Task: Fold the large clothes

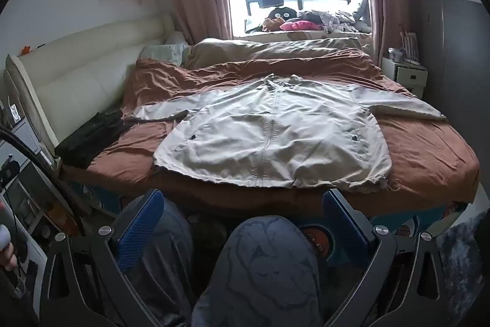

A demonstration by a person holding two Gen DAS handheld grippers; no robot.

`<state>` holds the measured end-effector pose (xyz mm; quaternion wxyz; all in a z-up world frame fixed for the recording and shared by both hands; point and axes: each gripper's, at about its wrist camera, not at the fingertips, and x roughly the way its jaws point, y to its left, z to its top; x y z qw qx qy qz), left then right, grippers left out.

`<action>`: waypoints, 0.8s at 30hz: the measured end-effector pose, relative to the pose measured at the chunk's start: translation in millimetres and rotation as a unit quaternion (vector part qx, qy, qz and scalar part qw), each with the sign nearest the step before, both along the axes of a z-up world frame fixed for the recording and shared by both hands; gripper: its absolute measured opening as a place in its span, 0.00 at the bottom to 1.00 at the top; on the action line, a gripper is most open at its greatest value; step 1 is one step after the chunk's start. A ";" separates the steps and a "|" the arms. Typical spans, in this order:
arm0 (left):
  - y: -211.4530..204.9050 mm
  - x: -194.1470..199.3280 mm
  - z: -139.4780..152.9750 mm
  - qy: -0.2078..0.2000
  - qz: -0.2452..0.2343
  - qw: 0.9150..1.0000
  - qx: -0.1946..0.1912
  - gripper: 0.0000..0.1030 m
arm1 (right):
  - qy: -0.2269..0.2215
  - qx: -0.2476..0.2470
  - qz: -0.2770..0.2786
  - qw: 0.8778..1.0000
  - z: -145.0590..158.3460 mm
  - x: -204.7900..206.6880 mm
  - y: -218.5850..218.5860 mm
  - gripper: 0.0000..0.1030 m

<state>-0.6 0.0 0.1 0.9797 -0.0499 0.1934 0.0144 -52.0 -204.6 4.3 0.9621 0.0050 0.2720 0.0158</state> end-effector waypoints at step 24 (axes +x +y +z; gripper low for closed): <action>-3.2 -11.3 1.1 -0.007 -0.016 1.000 0.008 1.00 | -0.021 -0.005 -0.003 1.000 2.8 -8.1 4.1 1.00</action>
